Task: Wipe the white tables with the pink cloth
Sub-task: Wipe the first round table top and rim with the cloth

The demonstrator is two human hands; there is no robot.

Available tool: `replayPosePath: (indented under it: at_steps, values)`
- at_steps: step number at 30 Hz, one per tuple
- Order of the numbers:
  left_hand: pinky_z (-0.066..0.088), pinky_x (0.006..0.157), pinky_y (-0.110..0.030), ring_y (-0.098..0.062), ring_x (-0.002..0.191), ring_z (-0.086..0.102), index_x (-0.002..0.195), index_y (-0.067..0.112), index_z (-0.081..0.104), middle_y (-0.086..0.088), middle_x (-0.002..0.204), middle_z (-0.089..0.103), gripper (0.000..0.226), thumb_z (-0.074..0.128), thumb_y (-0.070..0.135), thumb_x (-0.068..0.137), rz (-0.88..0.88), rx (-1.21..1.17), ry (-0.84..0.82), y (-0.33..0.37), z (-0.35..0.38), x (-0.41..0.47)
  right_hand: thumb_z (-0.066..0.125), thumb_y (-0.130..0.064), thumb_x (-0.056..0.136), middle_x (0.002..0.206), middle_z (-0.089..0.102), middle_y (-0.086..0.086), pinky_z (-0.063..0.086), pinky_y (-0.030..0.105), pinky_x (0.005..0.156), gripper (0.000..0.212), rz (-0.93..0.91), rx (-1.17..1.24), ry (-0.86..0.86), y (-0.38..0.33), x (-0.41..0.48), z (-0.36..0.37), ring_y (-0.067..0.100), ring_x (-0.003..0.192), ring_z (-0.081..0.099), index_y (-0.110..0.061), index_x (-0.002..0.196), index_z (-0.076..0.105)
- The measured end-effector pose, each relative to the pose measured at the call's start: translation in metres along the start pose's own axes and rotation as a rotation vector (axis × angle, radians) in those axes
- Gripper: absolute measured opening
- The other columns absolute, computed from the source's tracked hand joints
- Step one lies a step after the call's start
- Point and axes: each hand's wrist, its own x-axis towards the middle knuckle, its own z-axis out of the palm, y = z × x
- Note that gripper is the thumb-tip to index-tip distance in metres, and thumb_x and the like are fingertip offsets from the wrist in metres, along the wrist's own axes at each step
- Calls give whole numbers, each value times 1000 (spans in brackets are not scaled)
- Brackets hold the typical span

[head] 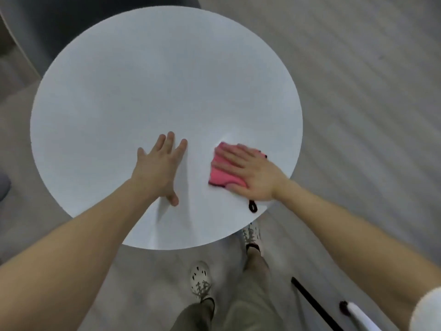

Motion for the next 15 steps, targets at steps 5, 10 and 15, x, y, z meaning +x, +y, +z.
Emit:
replayPosePath:
  at_steps: [5, 10, 15]
  values:
    - [30, 124, -69, -32, 167, -14, 167, 28, -22, -8, 176, -24, 180, 104, 64, 44, -50, 3, -33, 6, -2, 0, 25, -54, 111, 179, 18, 13, 12, 52, 134, 69, 832, 1, 231, 87, 66, -7, 29, 168, 8, -19, 171, 27]
    - [25, 128, -65, -30, 166, -20, 165, 28, -32, -9, 175, -34, 180, 103, 62, 51, -69, 2, -93, 9, -9, -5, 42, -46, 114, 180, 16, 10, 13, 56, 134, 64, -80, 68, 36, -27, 48, 4, 29, 168, 5, -20, 171, 28]
    - [16, 131, -66, -27, 163, -30, 162, 31, -37, -5, 171, -42, 182, 105, 57, 51, -95, -52, -128, 8, -7, -2, 39, -52, 114, 181, 14, 3, 15, 52, 134, 64, -91, 13, 36, 130, 89, -23, 22, 168, 6, -28, 172, 25]
